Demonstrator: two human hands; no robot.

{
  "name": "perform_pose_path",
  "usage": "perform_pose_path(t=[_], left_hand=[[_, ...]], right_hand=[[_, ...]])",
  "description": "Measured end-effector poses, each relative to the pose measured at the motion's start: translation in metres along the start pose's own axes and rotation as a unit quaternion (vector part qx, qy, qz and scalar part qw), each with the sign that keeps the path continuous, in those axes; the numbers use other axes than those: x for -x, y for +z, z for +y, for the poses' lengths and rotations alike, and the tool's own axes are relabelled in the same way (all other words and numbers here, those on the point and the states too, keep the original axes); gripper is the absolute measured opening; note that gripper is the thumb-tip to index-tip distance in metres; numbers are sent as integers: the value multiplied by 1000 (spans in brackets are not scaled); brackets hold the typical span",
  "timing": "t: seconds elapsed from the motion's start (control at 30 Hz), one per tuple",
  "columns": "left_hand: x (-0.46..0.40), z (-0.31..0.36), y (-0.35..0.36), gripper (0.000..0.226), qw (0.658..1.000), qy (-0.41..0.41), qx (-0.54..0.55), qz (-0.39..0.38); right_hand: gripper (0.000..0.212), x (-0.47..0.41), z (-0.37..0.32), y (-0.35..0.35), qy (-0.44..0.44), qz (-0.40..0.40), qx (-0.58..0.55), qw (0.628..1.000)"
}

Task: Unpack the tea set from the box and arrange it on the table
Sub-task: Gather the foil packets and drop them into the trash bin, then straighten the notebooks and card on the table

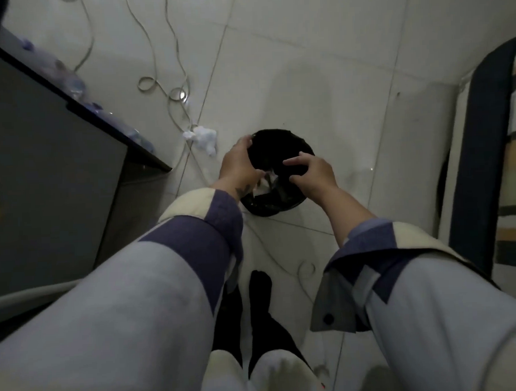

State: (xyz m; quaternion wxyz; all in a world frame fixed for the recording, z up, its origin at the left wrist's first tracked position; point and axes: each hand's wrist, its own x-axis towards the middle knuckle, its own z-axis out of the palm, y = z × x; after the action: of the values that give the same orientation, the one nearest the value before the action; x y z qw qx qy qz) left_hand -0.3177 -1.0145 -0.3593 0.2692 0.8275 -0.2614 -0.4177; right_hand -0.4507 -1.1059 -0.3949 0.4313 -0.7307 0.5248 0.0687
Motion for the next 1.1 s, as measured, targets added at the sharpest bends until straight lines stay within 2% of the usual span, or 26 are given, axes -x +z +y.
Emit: perform_pose_path(t=[0.27, 0.43, 0.57, 0.73, 0.9, 1.0, 1.1], left_hand=[[48, 39, -76, 73, 998, 24, -24, 56], [101, 64, -164, 66, 987, 48, -30, 152], [148, 61, -238, 62, 969, 51, -16, 242], [219, 10, -320, 60, 939, -1, -4, 343], [262, -64, -375, 57, 908, -83, 15, 410], [271, -106, -397, 58, 901, -128, 59, 410], [267, -149, -413, 61, 903, -165, 79, 388]], right_hand=[[36, 48, -106, -51, -56, 9, 27, 998], [34, 92, -203, -80, -148, 21, 55, 987], [35, 131, -283, -80, -240, 2, 74, 968], [34, 180, -374, -33, -337, -44, 86, 936], [33, 213, -439, 41, -406, -122, 133, 896], [33, 222, -464, 93, -426, -152, 203, 869], [41, 226, -475, 143, -418, -170, 299, 841]])
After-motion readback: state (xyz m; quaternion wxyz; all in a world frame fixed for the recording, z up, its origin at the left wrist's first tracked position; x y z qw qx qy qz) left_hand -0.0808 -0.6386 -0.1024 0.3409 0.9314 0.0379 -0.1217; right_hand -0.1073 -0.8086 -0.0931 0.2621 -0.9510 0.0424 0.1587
